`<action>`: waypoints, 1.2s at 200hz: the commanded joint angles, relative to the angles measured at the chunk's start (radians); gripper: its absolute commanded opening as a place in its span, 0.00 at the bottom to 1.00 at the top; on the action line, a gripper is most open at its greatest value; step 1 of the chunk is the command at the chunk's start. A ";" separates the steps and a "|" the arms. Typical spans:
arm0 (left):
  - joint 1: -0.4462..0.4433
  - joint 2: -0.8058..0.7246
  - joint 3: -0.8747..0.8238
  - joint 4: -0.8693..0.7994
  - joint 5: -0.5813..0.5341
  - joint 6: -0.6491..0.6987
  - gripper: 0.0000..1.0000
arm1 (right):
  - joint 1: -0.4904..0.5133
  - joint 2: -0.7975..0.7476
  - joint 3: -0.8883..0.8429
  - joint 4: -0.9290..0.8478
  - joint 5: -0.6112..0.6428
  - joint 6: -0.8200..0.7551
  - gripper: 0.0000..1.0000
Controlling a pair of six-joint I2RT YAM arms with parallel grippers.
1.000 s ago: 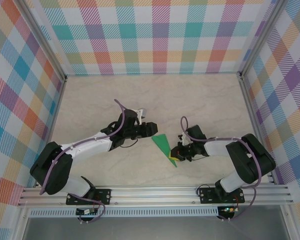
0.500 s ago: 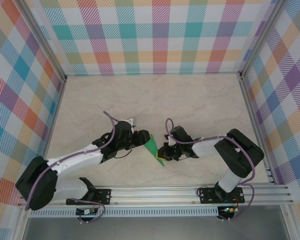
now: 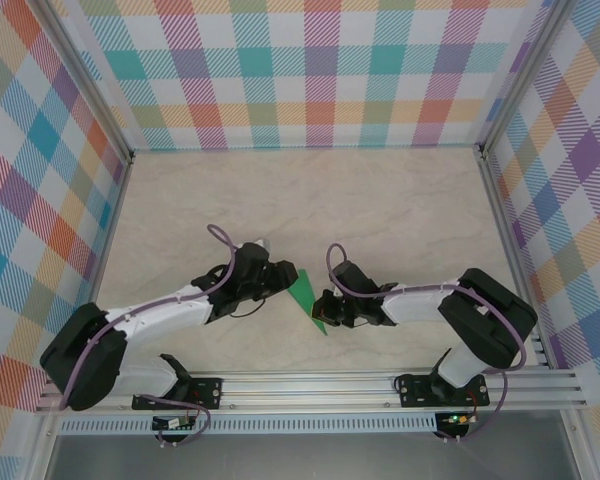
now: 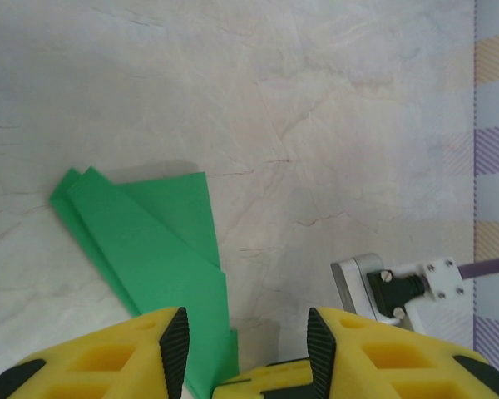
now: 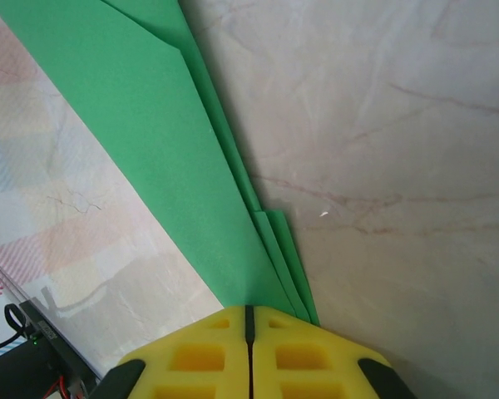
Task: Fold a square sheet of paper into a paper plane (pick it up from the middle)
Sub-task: Fold the wing for the fifth time at the center of the table.
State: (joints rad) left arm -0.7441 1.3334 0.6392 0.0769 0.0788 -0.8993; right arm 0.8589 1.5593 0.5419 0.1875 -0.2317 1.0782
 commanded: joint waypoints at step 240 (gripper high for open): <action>-0.021 0.353 -0.077 0.175 0.024 0.016 0.38 | 0.027 -0.107 -0.074 0.006 -0.080 -0.045 0.14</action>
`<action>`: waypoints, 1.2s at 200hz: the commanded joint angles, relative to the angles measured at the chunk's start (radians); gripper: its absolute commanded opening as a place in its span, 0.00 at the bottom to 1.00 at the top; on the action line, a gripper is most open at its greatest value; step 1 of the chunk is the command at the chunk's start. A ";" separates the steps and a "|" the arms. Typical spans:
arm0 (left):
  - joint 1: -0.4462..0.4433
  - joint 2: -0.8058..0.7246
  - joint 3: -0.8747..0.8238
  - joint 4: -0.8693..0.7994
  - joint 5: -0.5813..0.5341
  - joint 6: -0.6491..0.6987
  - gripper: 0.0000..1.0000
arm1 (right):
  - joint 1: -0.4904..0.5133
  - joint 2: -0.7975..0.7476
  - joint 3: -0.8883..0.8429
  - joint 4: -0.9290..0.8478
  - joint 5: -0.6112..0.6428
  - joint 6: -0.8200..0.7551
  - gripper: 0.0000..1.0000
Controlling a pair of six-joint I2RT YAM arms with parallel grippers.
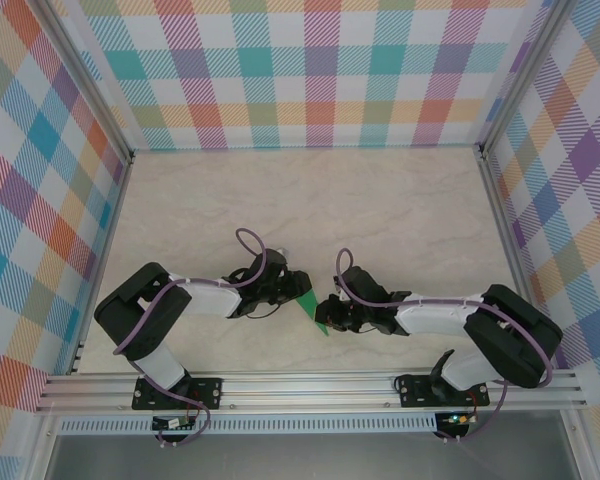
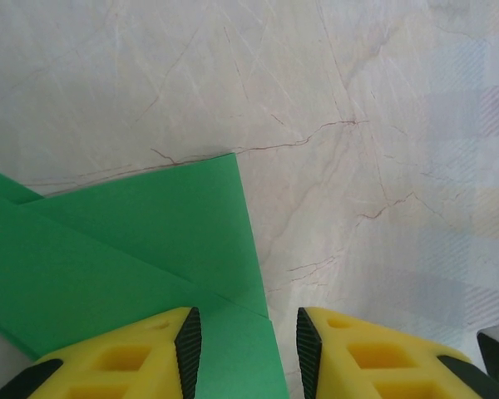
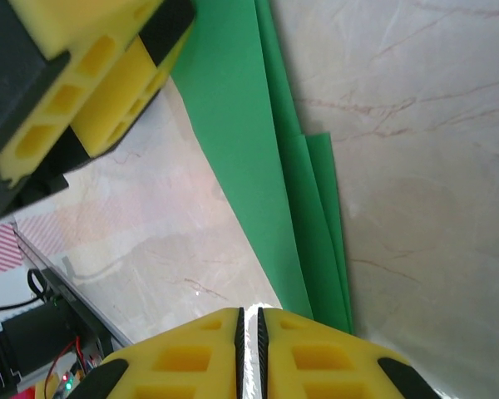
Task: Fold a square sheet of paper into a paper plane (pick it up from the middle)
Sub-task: Fold the wing for the fifth time at the center of the table.
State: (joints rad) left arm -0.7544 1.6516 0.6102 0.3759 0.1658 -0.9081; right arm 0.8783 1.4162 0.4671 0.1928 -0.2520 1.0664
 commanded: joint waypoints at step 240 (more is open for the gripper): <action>-0.014 0.010 -0.035 -0.138 -0.077 0.056 0.39 | 0.009 0.025 0.012 -0.037 -0.116 -0.073 0.14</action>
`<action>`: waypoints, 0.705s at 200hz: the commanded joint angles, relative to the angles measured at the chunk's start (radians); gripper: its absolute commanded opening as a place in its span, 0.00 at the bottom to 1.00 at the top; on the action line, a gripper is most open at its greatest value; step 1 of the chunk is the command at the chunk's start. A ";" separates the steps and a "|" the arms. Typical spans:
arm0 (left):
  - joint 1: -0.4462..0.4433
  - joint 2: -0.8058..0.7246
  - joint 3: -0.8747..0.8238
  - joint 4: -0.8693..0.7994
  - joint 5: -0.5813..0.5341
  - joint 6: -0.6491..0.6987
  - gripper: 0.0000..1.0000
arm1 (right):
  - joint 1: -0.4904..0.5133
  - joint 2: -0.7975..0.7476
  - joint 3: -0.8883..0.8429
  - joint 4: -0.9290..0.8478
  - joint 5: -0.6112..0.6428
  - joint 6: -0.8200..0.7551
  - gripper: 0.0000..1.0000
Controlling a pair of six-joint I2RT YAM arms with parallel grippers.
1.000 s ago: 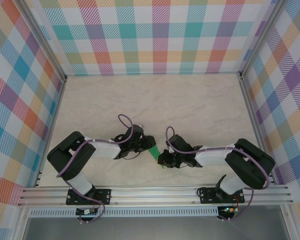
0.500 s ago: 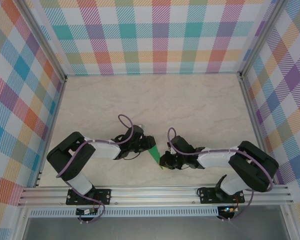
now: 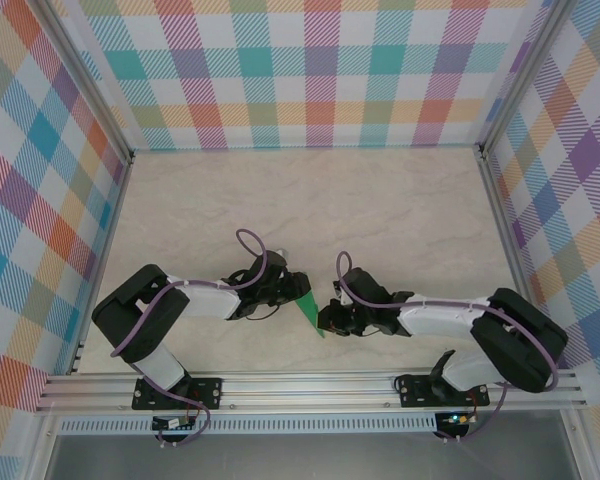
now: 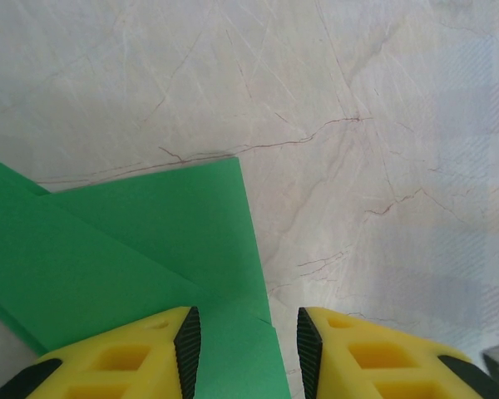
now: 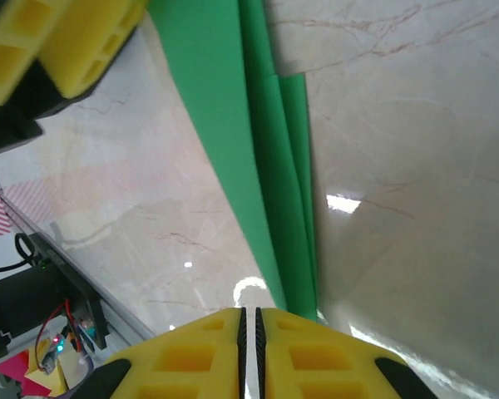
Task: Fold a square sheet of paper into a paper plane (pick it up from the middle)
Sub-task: Fold the wing for the fifth time at the center of the table.
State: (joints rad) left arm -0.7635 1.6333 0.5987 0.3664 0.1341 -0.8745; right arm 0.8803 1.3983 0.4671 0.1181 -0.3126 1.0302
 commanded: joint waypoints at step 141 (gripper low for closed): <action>-0.013 0.012 -0.030 -0.142 -0.065 0.028 0.39 | 0.025 -0.110 0.038 -0.081 0.015 -0.047 0.13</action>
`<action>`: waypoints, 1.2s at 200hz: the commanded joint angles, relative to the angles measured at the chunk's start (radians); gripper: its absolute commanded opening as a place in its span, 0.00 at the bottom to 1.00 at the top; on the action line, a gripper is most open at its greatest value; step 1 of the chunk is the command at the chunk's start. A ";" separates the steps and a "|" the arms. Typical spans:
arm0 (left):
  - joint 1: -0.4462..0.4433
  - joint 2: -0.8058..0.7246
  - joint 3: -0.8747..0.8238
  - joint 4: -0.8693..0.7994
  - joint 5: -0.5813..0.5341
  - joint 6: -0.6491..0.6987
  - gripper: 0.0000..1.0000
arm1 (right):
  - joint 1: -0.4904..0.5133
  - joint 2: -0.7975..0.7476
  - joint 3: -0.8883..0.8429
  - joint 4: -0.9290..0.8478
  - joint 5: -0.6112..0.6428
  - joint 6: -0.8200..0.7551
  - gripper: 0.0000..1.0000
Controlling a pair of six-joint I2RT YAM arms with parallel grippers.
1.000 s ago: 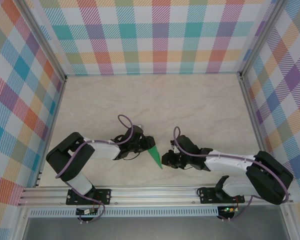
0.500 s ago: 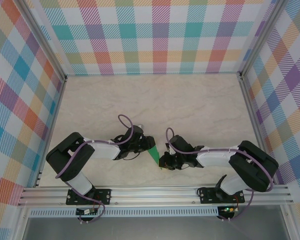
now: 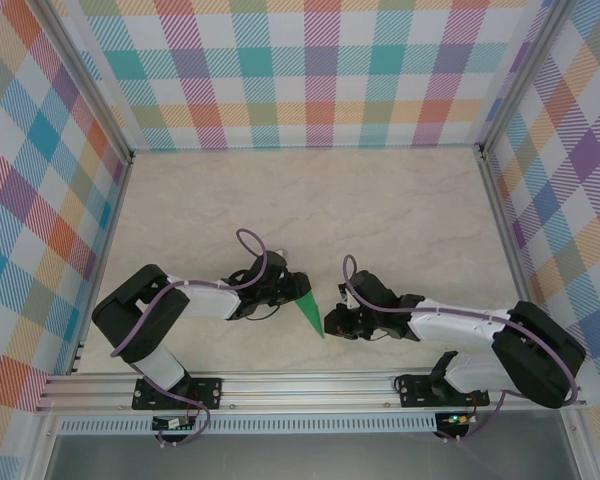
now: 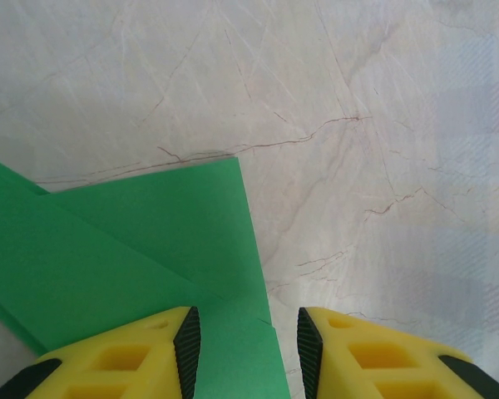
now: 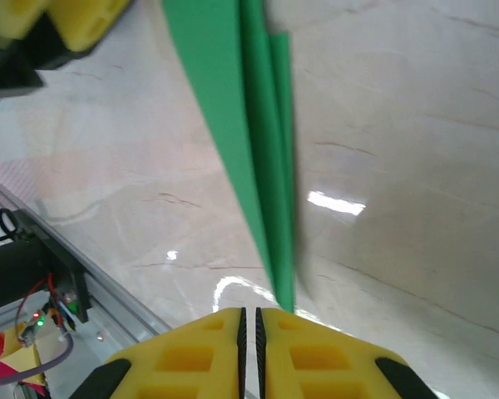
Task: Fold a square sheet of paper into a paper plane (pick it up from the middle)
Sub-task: Fold the wing for the fifth time at the center of the table.
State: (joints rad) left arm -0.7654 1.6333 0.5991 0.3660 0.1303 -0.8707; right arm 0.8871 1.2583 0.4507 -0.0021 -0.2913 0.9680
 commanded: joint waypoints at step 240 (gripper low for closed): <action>-0.016 0.017 -0.030 -0.150 -0.075 0.029 0.39 | -0.010 0.009 -0.028 0.040 -0.045 -0.024 0.14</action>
State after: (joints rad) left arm -0.7727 1.6329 0.5987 0.3656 0.1146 -0.8703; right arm 0.8761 1.3586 0.3611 0.1593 -0.4107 0.9375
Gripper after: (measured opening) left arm 0.388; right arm 0.137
